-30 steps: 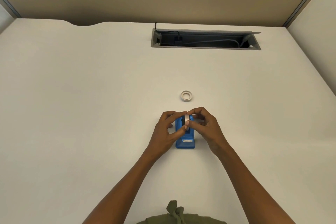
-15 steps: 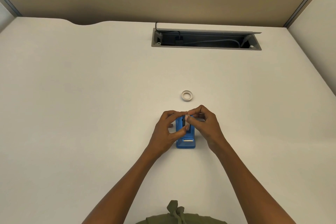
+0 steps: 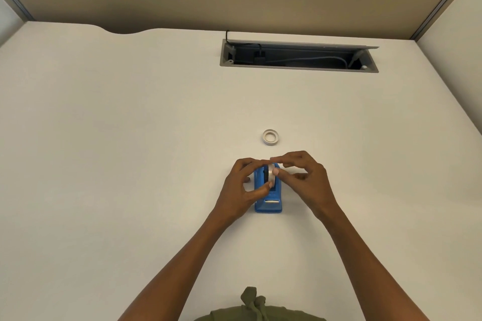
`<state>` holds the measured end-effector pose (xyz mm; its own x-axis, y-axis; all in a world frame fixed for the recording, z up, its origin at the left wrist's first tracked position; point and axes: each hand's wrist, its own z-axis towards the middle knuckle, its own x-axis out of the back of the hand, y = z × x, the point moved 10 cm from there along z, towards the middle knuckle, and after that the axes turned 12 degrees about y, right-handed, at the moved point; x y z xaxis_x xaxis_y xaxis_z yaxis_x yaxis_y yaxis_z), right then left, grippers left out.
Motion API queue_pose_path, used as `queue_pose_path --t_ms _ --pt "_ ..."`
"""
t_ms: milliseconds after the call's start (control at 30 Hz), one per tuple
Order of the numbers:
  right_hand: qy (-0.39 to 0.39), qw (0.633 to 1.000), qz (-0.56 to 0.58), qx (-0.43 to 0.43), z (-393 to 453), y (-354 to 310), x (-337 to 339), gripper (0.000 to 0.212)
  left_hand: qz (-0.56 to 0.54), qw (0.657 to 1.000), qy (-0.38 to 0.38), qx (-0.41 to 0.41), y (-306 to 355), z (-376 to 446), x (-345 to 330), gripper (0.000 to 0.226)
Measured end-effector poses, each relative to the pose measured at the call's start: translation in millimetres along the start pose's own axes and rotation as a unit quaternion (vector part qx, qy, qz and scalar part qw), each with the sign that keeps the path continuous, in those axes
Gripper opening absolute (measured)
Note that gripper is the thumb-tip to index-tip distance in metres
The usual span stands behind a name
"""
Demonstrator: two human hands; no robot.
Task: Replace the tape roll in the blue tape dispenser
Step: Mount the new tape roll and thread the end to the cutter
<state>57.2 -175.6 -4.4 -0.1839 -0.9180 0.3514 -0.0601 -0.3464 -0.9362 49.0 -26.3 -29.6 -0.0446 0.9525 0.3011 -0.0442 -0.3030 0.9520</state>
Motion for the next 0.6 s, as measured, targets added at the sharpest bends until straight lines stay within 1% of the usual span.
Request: queue_pose_path --t_ms 133,233,367,600 --pt "-0.013 0.992 -0.081 0.101 -0.2 -22.6 -1.8 0.021 0.002 1.000 -0.003 -0.011 2.2 -0.1 -0.1 0.045" --pt "-0.015 0.983 -0.118 0.138 1.4 -34.4 -4.1 0.016 0.001 1.000 -0.005 -0.011 3.2 0.0 -0.4 0.046" --pt "-0.024 0.978 -0.146 0.149 3.6 -41.9 -8.4 0.010 0.003 1.000 -0.007 -0.005 0.0 0.1 -0.7 0.043" --pt "-0.015 0.981 -0.147 0.122 2.9 -36.7 -7.1 0.003 -0.005 1.000 0.001 -0.006 0.7 -0.1 -0.4 0.051"
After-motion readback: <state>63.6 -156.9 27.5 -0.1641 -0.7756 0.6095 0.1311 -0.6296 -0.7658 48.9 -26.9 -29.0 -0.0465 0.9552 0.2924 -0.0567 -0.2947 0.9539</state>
